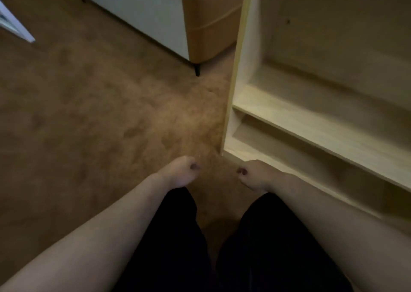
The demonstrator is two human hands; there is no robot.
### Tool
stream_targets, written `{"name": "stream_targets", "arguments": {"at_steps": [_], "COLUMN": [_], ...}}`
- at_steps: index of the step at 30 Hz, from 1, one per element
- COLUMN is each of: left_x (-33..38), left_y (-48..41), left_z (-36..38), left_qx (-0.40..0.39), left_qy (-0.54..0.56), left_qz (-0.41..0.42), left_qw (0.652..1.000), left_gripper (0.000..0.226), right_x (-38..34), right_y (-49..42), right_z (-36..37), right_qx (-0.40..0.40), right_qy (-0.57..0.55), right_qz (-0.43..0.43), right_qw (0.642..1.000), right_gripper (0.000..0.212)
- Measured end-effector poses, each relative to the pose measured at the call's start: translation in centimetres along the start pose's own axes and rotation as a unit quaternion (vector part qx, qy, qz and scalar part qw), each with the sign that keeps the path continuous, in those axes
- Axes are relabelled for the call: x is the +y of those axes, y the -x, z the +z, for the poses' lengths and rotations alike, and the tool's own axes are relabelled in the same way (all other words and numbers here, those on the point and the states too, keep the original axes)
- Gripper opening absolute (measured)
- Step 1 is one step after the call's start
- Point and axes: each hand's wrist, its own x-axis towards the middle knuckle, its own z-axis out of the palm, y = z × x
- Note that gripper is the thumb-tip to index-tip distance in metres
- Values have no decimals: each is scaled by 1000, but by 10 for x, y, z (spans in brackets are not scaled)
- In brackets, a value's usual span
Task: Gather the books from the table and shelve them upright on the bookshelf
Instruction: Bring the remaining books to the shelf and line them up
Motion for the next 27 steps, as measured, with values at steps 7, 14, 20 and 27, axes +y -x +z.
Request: {"name": "stream_targets", "arguments": {"at_steps": [7,14,20,27], "left_x": [-16,-20,-39,-82], "left_y": [-38,49,162,210], "left_z": [-9,-50,-117,-222], "left_qx": [-142,-107,-109,-93], "left_qy": [-4,205,264,196], "left_qz": [-72,-164,-233,-203], "left_qw": [987,959,930,955], "left_gripper": [27,33,21,31], "right_x": [-25,-62,-114,-181], "right_y": [-45,38,103,90], "right_z": [5,-34,-126,-220], "right_qx": [-117,-210,-211,-119], "right_qy": [-137,-137,-85,-128], "right_qz": [108,162,126,136], "right_qw": [978,955,966,975], "right_gripper": [29,23,26,30]}}
